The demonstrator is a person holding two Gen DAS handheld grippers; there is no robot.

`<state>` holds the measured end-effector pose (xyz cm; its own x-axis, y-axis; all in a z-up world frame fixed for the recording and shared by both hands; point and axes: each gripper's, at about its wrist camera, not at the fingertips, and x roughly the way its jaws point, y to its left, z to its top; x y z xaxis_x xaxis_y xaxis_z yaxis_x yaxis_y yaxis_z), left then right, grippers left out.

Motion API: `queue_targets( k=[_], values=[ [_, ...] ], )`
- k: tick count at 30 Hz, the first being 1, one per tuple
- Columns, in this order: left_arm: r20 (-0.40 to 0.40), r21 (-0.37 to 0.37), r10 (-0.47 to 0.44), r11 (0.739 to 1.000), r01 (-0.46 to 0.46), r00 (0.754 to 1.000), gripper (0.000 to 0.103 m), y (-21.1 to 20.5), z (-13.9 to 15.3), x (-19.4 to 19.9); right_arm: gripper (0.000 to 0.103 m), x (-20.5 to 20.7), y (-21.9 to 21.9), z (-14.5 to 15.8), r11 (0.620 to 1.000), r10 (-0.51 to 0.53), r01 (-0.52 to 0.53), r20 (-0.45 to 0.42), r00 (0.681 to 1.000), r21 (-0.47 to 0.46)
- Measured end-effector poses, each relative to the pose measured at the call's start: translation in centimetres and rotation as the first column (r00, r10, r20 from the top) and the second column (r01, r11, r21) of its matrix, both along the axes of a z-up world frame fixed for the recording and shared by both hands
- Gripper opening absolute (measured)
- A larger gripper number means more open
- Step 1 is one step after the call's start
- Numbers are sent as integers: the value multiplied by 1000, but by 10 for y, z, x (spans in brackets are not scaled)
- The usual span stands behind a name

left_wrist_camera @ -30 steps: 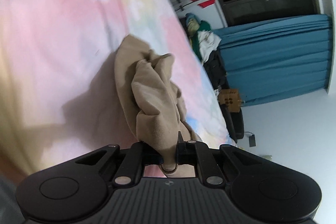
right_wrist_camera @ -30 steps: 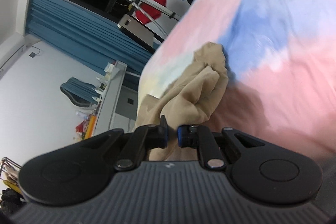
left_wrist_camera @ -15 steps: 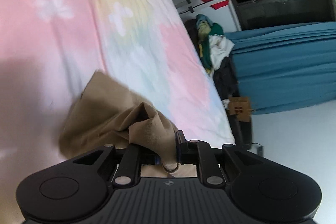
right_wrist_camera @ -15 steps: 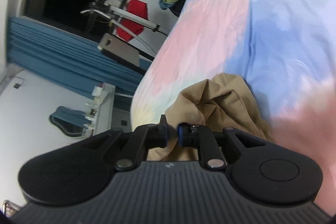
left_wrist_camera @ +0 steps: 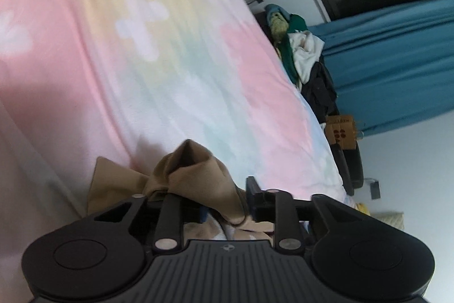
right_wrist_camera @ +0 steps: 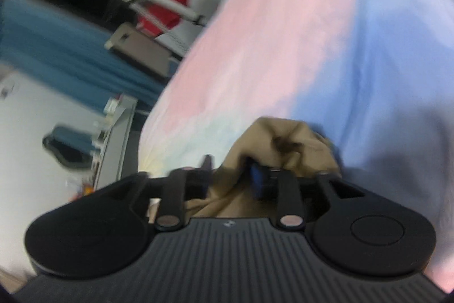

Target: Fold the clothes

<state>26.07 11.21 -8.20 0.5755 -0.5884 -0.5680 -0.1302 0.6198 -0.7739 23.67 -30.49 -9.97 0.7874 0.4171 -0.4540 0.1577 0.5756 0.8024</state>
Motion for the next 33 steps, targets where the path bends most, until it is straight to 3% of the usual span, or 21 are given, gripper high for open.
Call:
queue_targets(
  k=[2, 3, 5, 8, 11, 13, 15, 17, 20, 25, 30, 33],
  values=[
    [52, 33, -32, 999, 30, 998, 67, -4, 11, -6, 66, -6, 5, 13, 998, 37, -32, 82, 996, -55],
    [92, 71, -45, 997, 39, 995, 73, -7, 19, -11, 72, -9, 7, 19, 996, 51, -41, 117, 992, -81],
    [172, 159, -79, 986, 51, 982, 86, -14, 36, -22, 72, -16, 12, 31, 989, 79, -55, 179, 981, -134],
    [275, 338, -162, 939, 63, 948, 88, -33, 53, -37, 70, -24, 23, 48, 964, 138, -70, 258, 956, -255],
    [289, 463, -234, 883, 79, 928, 89, -51, 48, -37, 54, -19, 45, 55, 871, 212, -83, 218, 953, -484],
    [266, 521, -261, 849, 90, 928, 89, -59, 35, -34, 52, -12, 59, 49, 811, 240, -97, 178, 954, -577],
    [241, 569, -278, 817, 97, 930, 88, -63, 23, -34, 52, -3, 64, 35, 791, 265, -147, 116, 957, -594],
    [223, 602, -288, 792, 101, 931, 88, -69, 14, -32, 52, -4, 65, 33, 782, 270, -151, 110, 957, -605],
    [218, 613, -278, 785, 90, 935, 88, -71, 8, -33, 52, -6, 66, 29, 767, 278, -157, 102, 955, -622],
    [249, 659, -289, 750, 56, 924, 88, -73, 22, -55, 52, -23, 68, 41, 765, 281, -152, 113, 953, -625],
    [296, 690, -310, 724, 22, 903, 88, -83, 44, -92, 53, -61, 71, 62, 733, 282, -130, 125, 951, -668],
    [307, 708, -331, 706, 18, 892, 88, -89, 49, -112, 53, -85, 67, 68, 737, 272, -119, 131, 953, -665]
  ],
)
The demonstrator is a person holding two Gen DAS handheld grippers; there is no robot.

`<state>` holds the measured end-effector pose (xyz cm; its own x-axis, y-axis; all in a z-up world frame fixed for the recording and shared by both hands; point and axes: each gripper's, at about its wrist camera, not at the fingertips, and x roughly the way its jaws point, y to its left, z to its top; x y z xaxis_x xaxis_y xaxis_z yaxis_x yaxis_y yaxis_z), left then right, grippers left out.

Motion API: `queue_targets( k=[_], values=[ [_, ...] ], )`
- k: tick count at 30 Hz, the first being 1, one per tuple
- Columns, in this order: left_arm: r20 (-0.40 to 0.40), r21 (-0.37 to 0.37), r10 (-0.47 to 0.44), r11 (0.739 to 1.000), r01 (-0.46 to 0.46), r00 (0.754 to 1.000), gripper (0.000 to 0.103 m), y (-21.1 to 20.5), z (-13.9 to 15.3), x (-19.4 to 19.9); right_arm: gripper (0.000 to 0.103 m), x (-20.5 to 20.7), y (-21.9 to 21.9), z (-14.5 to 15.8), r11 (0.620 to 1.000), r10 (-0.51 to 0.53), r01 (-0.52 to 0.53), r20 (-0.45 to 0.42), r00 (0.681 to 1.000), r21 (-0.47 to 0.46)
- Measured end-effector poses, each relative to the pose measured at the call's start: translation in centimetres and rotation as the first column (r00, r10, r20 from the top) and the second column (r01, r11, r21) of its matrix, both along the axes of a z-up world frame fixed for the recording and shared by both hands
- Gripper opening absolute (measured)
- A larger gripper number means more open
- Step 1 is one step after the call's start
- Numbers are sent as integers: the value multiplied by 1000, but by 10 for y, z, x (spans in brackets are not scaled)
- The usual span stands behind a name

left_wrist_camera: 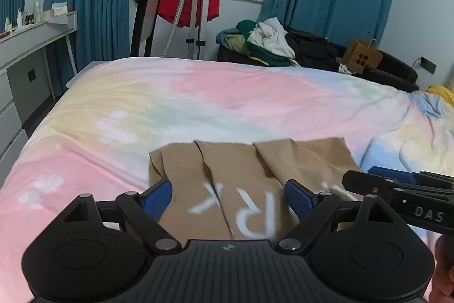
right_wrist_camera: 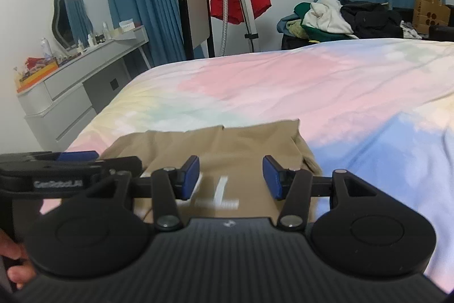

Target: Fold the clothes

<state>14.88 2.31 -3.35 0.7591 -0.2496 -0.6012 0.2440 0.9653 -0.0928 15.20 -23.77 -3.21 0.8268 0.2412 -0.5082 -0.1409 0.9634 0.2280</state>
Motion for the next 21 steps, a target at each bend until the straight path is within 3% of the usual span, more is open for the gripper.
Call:
queue_targets(
  k=[4, 10, 14, 18, 21],
  values=[
    [8, 43, -17, 999, 16, 1000, 88, -6, -4, -16, 53, -13, -1, -3, 1000, 1, 0, -23, 1000, 13],
    [-46, 35, -2, 999, 3, 999, 91, -6, -18, -10, 52, -2, 7, -32, 999, 5, -8, -79, 997, -39],
    [-44, 43, 15, 999, -13, 999, 91, -7, -15, -11, 53, -1, 10, -30, 999, 0, -3, -78, 997, -46],
    [-103, -25, 66, 997, -69, 992, 90, 3, 5, -26, 53, -2, 9, -28, 999, -5, 2, -85, 996, -36],
    [-183, -205, 50, 975, -88, 982, 90, 19, 17, -39, 53, -3, 10, -26, 999, -8, 5, -89, 996, -40]
  ],
)
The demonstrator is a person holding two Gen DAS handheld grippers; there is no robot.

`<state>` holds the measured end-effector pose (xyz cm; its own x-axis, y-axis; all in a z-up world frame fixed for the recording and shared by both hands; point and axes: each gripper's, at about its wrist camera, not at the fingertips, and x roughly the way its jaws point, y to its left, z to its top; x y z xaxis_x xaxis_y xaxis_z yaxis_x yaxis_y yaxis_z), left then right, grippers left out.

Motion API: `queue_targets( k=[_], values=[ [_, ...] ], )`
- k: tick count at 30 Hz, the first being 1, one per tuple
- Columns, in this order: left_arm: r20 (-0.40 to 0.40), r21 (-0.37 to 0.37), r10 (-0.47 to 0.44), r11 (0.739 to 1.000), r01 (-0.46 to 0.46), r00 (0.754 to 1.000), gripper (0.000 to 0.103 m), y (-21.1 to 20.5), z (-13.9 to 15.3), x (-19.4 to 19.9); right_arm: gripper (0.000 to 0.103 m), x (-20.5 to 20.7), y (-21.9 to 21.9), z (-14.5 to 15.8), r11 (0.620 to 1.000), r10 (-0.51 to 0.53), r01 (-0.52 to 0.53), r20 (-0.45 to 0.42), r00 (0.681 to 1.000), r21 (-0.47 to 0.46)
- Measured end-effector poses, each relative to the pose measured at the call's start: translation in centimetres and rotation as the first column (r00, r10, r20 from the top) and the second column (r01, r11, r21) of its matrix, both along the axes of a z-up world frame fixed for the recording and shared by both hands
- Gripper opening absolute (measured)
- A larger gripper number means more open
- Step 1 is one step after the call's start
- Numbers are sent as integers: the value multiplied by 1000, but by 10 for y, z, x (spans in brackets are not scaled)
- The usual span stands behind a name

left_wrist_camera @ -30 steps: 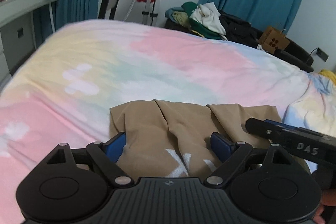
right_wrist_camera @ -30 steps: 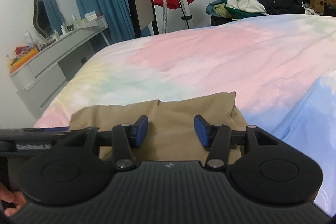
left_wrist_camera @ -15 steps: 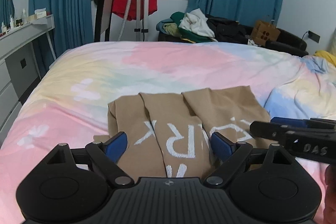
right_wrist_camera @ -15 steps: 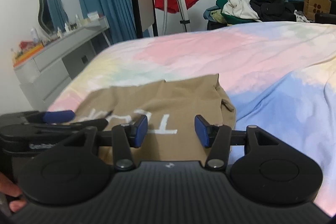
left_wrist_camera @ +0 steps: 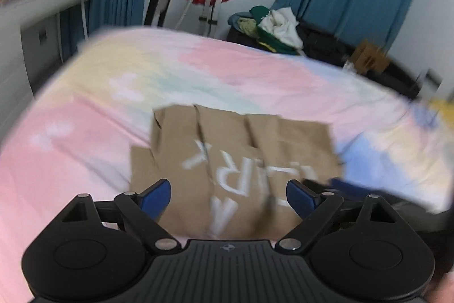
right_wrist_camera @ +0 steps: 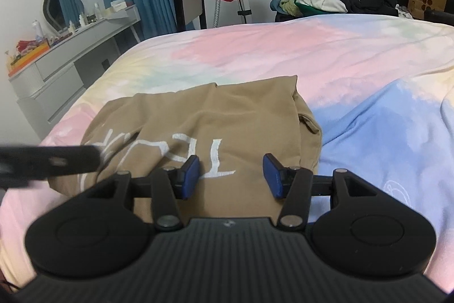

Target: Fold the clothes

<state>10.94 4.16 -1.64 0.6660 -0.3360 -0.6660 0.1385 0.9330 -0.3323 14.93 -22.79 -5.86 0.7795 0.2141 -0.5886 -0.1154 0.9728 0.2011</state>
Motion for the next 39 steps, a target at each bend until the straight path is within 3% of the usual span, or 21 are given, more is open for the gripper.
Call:
queue_targets(
  k=[3, 8, 12, 15, 23, 29, 32, 33, 35, 38, 39],
  values=[
    [-124, -188, 17, 981, -40, 992, 90, 12, -8, -2, 53, 1, 0, 1, 1000, -3, 3, -5, 1000, 0],
    [-302, -318, 52, 936, -152, 952, 89, 26, -48, 15, 53, 2, 2, 2, 1000, -7, 7, -6, 1000, -4],
    [-402, -442, 105, 848, -294, 909, 80, 49, -79, 25, 53, 2, 5, 2, 1000, -10, 10, -5, 1000, -15],
    [-418, -499, 144, 789, -359, 897, 78, 61, -89, 29, 53, 3, 6, 2, 1000, -9, 9, -1, 1000, -24],
    [-367, -521, 200, 764, -379, 908, 66, 68, -92, 35, 53, 2, 7, 2, 1000, -15, 15, 0, 1000, -22],
    [-324, -506, 215, 783, -361, 921, 49, 61, -88, 33, 53, 2, 8, 3, 1000, -17, 17, 0, 1000, -21],
    [-319, -518, 216, 776, -360, 923, 41, 64, -82, 33, 53, -4, 0, 13, 993, -27, 27, 2, 1000, 114],
    [-316, -524, 215, 772, -358, 924, 39, 65, -80, 33, 53, -8, -6, 20, 973, -7, 4, 11, 1000, 230],
    [-303, -539, 211, 766, -350, 929, 35, 67, -77, 33, 53, -16, -13, 30, 878, 79, -75, 13, 997, 472],
    [-279, -558, 213, 758, -338, 936, 31, 68, -72, 33, 57, -22, -12, 22, 717, 192, -109, -45, 980, 689],
    [-270, -564, 214, 755, -335, 939, 30, 68, -69, 32, 57, -22, -12, 12, 691, 199, -74, -91, 976, 719]
  ],
)
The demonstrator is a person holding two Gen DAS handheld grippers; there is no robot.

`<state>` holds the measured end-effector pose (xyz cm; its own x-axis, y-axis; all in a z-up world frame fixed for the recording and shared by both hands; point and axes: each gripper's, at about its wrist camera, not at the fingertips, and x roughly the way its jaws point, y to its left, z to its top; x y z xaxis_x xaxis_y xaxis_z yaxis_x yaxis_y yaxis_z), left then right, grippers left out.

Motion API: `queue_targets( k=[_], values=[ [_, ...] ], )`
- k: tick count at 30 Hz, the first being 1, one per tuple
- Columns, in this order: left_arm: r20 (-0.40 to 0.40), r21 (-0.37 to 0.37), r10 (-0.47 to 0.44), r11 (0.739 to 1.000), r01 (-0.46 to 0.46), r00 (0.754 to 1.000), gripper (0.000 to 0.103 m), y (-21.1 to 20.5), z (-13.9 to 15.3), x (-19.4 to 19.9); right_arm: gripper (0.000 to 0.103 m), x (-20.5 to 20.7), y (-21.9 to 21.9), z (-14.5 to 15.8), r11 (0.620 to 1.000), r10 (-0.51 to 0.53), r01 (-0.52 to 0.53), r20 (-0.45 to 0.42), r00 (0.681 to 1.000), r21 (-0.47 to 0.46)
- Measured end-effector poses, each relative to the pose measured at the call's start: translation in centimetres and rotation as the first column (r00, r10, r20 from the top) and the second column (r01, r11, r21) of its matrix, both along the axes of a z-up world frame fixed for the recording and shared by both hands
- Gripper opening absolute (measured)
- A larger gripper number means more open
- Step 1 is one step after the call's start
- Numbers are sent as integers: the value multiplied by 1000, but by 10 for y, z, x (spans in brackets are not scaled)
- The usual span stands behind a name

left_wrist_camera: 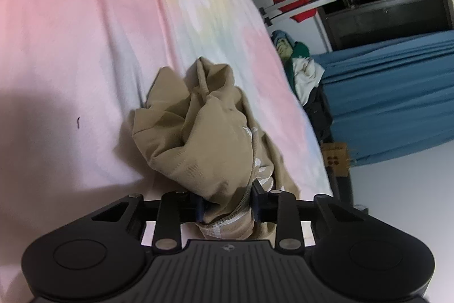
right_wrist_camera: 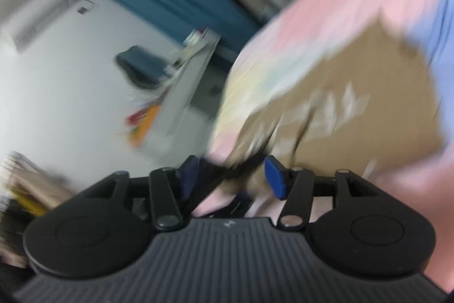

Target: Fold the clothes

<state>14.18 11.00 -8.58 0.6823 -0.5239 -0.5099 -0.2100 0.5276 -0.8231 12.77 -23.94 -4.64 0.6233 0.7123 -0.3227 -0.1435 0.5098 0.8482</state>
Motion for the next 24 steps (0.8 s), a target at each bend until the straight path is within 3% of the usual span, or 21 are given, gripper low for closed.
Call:
queue_targets(
  k=[5, 7, 10, 12, 17, 24],
  values=[
    [51, 5, -10, 1000, 10, 999, 29, -1, 11, -4, 62, 9, -8, -51, 977, -3, 57, -254, 967, 207],
    [53, 3, -11, 1000, 11, 999, 29, -2, 12, -5, 73, 14, -16, -73, 937, -4, 121, -336, 942, 327],
    [38, -24, -7, 1000, 7, 999, 29, 0, 9, -5, 80, 15, -31, -100, 845, -49, 263, -423, 905, 466],
    [29, -41, -2, 999, 3, 1000, 29, 2, 6, -4, 80, 15, -42, -106, 826, -107, 326, -440, 892, 460],
    [26, -46, -5, 999, 6, 1000, 29, 3, 4, 2, 79, 15, -61, -103, 819, -233, 411, -422, 876, 400],
    [11, -46, -5, 999, 6, 1000, 29, 2, 2, 7, 53, 14, -66, -101, 848, -310, 442, -403, 861, 292]
  ],
)
